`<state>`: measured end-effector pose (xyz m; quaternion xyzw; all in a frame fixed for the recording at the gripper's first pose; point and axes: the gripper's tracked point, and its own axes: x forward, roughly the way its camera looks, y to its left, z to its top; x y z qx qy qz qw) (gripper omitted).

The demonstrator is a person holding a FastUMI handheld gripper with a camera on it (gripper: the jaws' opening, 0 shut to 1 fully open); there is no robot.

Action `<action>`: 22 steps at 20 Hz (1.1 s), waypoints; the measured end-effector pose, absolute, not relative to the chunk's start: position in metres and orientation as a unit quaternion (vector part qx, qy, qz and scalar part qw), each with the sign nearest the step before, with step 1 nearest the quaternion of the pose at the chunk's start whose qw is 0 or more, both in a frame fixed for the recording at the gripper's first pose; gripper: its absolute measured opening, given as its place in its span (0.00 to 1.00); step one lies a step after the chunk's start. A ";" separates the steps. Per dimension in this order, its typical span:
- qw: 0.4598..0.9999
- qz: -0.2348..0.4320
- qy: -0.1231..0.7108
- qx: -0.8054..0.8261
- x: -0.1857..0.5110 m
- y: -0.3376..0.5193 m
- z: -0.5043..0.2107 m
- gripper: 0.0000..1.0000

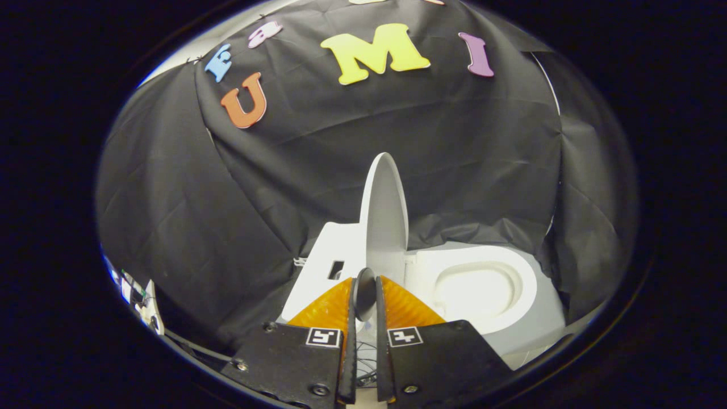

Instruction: Open the toilet lid.

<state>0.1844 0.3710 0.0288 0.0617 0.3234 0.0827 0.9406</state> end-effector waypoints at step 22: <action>0.938 0.125 0.323 0.017 0.188 0.446 0.009 0.17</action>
